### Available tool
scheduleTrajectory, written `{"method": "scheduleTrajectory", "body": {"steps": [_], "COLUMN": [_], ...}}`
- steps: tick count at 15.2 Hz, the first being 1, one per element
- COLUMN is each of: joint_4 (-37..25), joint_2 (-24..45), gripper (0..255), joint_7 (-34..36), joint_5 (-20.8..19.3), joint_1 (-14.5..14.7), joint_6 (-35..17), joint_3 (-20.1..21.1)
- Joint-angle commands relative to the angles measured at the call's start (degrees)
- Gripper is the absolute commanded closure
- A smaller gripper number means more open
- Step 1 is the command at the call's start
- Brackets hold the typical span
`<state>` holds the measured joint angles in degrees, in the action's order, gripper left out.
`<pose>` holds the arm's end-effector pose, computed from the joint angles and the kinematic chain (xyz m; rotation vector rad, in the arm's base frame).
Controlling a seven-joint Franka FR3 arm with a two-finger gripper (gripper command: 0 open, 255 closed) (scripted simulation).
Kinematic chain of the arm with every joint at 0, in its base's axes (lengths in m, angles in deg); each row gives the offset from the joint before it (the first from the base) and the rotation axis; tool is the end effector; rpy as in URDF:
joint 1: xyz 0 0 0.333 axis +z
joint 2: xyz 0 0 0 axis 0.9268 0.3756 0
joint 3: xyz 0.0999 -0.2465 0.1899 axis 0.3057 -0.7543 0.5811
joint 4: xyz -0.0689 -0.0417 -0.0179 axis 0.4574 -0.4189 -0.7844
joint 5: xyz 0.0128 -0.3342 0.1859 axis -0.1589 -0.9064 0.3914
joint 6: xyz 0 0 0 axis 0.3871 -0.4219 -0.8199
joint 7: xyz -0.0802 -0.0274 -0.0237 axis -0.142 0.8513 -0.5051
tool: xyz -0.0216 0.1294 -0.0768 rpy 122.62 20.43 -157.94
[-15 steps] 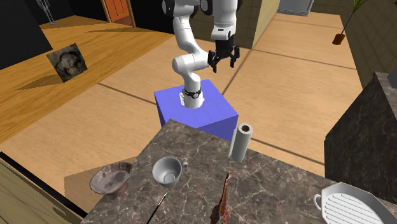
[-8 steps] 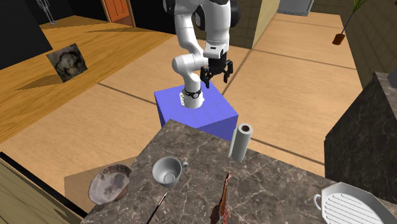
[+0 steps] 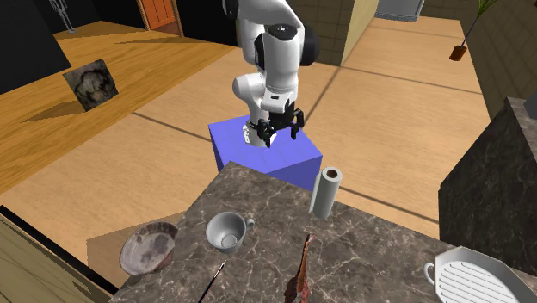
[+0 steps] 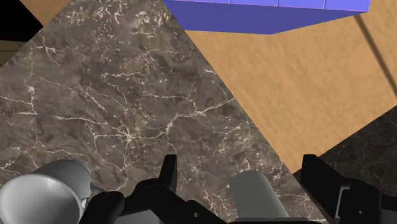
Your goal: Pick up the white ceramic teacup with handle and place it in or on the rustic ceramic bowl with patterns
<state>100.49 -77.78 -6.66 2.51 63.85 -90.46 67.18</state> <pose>0.4107 -0.0905 0.4805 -3.1288 -0.0562 -0.0457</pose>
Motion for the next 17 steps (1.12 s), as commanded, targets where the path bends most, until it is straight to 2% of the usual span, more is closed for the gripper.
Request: {"method": "scheduleTrajectory", "body": {"steps": [1,9,17], "joint_4": [-1.2,-10.5,-24.6], "joint_2": [3.5,19.4,36.4], "gripper": [0,0,0], "joint_7": [-2.0,-9.4,-16.7], "joint_5": [-0.4,0.3,3.7], "joint_1": [-0.5,-2.3,-5.5], "joint_6": [-2.3,-8.3,-10.7], "joint_3": [-1.4,-5.8,-7.9]}}
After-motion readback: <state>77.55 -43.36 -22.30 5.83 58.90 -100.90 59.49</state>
